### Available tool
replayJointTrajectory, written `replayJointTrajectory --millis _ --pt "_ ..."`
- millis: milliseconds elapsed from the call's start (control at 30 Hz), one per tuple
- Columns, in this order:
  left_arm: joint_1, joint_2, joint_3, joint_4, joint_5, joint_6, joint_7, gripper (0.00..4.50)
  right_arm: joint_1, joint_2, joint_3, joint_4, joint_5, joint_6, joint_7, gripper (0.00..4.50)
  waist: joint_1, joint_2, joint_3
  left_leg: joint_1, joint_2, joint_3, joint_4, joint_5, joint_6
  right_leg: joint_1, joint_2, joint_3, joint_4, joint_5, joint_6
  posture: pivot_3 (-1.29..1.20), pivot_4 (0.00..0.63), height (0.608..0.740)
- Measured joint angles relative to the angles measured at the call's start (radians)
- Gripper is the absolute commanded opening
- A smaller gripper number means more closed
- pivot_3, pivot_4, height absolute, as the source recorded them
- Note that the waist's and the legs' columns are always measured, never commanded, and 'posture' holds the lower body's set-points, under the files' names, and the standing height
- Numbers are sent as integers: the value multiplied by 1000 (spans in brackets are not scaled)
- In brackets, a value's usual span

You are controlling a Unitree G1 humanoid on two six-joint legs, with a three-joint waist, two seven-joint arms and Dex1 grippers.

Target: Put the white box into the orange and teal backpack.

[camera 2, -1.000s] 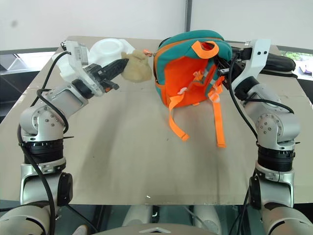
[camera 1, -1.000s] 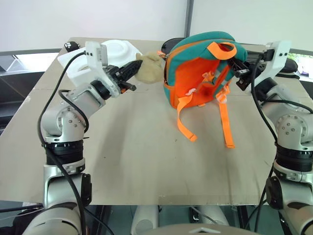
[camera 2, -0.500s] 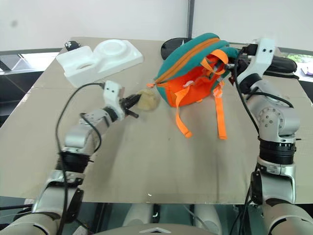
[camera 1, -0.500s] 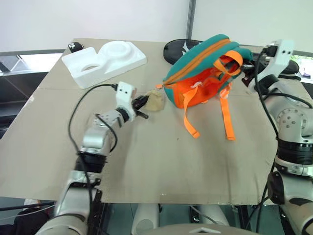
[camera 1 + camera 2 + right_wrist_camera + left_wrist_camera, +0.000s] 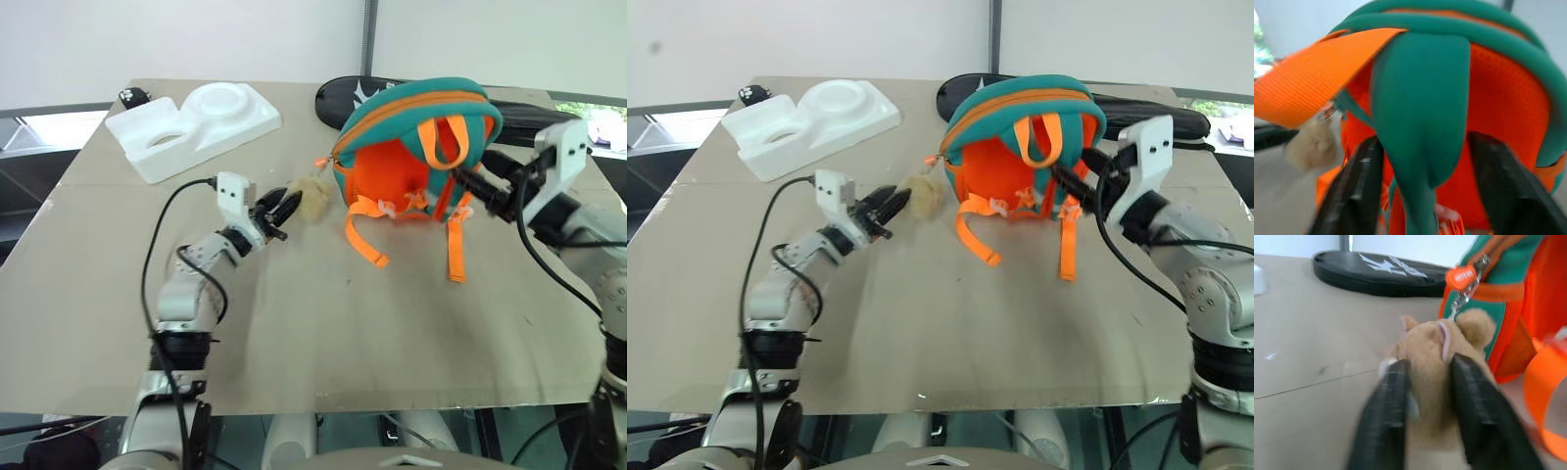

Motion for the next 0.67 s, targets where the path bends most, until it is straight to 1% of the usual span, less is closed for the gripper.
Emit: replayJointTrajectory --millis 33,67,100,133,167,233,333,400,533,667 --pt "15 8 16 -35 -16 30 -6 3481 28 -21 -7 -13 5 -1 35 4393 3 0 0 -1 0 -1 1 0 0 0 0 0 0 0 0 0 150 740" --pt "58 19 29 -101 -48 61 -15 3985 91 -68 -26 -39 16 -1 82 4500 6 0 0 -1 0 -1 1 0 0 0 0 -1 0 0 0 0 150 740" --pt "84 29 37 -132 -64 78 -21 4332 126 -85 -40 -49 17 -3 109 4500 7 0 0 0 0 -1 1 0 0 1 0 -1 0 0 0 0 150 740" --pt "144 56 48 -195 -91 109 -38 4475 200 -119 -77 -64 15 -19 162 4500 7 0 0 0 0 -1 1 0 0 1 -1 -1 -1 0 0 0 150 740" --pt "228 93 72 -265 -121 139 -63 4475 294 -148 -127 -75 10 -36 221 4500 5 -1 0 0 0 0 1 0 0 1 -1 0 -1 0 0 0 150 740" --pt "371 151 115 -341 -150 169 -113 4475 425 -164 -224 -75 -7 -78 311 4500 0 0 0 1 0 0 -1 0 0 0 0 0 -1 -1 0 0 150 740" --pt "445 173 141 -386 -162 168 -157 4475 493 -163 -262 -78 -29 -139 371 4500 0 0 0 2 0 -1 0 0 0 1 1 0 0 -3 -4 0 150 740" --pt "522 204 182 -414 -157 152 -188 4475 573 -154 -281 -70 -81 -211 412 4500 1 -1 -1 5 1 -1 1 0 0 2 1 0 0 -3 -4 0 150 740" --pt "602 252 242 -417 -151 151 -205 4475 656 -123 -297 4 -159 -305 447 4500 2 -2 -1 8 1 1 2 0 -1 4 -1 2 0 -3 -4 0 150 740" --pt "611 261 279 -416 -162 162 -224 4475 673 -123 -299 71 -218 -385 491 4500 2 -2 -1 10 1 1 1 0 0 4 -1 4 0 -3 -4 0 150 740"
